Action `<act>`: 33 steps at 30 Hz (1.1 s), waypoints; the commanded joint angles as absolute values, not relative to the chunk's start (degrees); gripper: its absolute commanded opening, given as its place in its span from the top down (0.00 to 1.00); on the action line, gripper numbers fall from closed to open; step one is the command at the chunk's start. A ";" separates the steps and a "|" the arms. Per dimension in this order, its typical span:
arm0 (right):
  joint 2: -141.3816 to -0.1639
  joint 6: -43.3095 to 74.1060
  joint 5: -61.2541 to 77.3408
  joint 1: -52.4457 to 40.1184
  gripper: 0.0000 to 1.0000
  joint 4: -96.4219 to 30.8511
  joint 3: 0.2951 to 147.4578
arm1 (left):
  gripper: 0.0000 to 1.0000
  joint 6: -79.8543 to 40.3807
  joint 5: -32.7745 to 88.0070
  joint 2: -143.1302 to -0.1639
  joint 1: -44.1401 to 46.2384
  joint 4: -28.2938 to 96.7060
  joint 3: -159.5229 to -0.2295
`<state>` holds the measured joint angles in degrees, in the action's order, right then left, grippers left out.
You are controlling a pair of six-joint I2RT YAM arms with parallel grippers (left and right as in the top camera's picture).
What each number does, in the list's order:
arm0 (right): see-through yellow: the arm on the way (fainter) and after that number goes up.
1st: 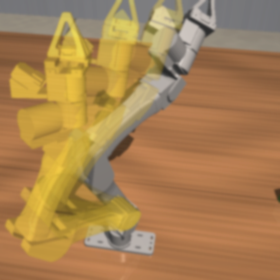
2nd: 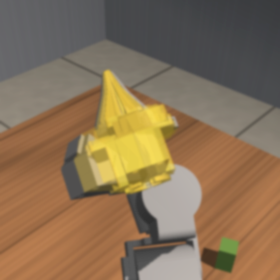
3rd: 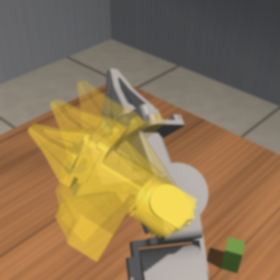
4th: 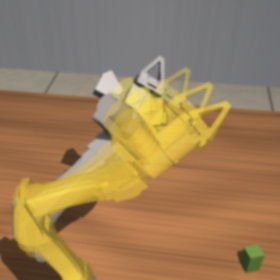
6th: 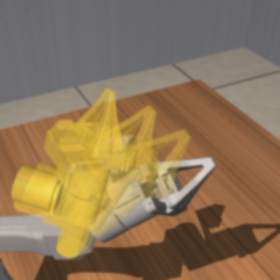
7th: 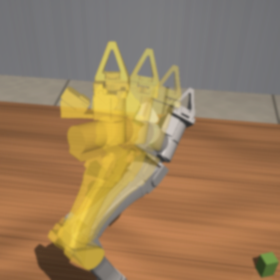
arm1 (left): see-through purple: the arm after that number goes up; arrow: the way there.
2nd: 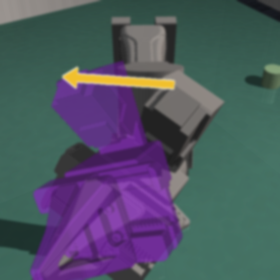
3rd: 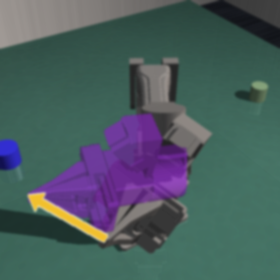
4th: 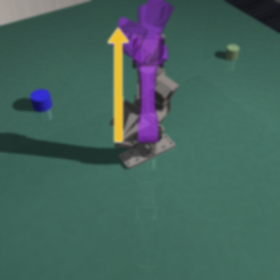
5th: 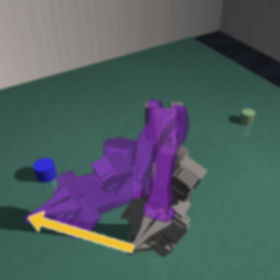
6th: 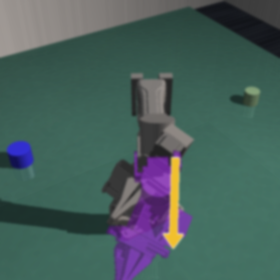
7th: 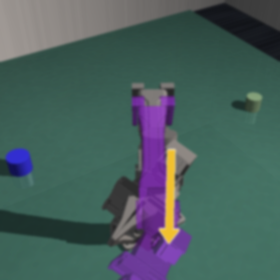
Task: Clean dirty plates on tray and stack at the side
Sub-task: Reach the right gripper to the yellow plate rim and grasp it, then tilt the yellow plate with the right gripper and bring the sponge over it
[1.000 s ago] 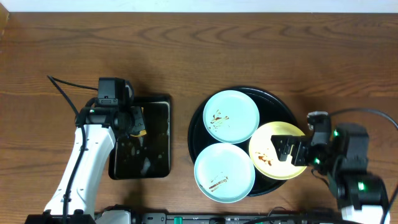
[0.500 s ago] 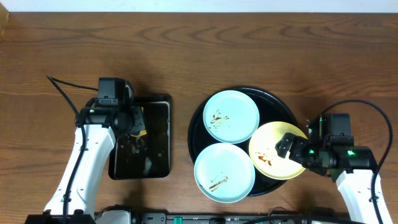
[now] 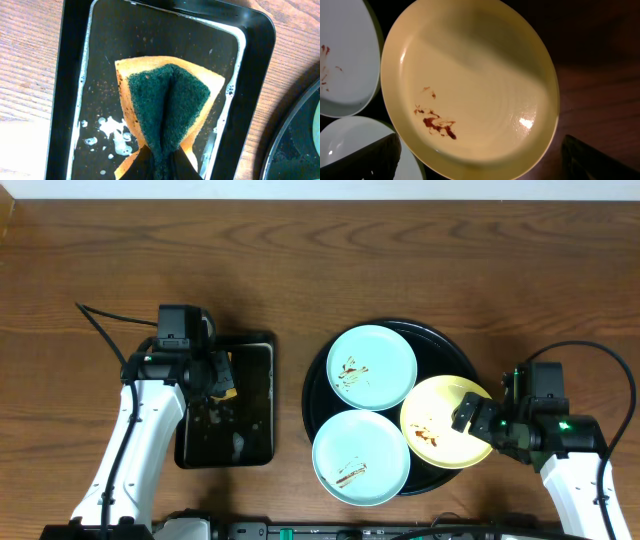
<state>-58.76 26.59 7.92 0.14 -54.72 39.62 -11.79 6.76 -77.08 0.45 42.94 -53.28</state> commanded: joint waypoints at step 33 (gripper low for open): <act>-62.54 38.94 3.99 3.22 0.01 -42.85 29.34 | 0.92 -9.89 7.03 -76.82 0.47 44.95 -54.30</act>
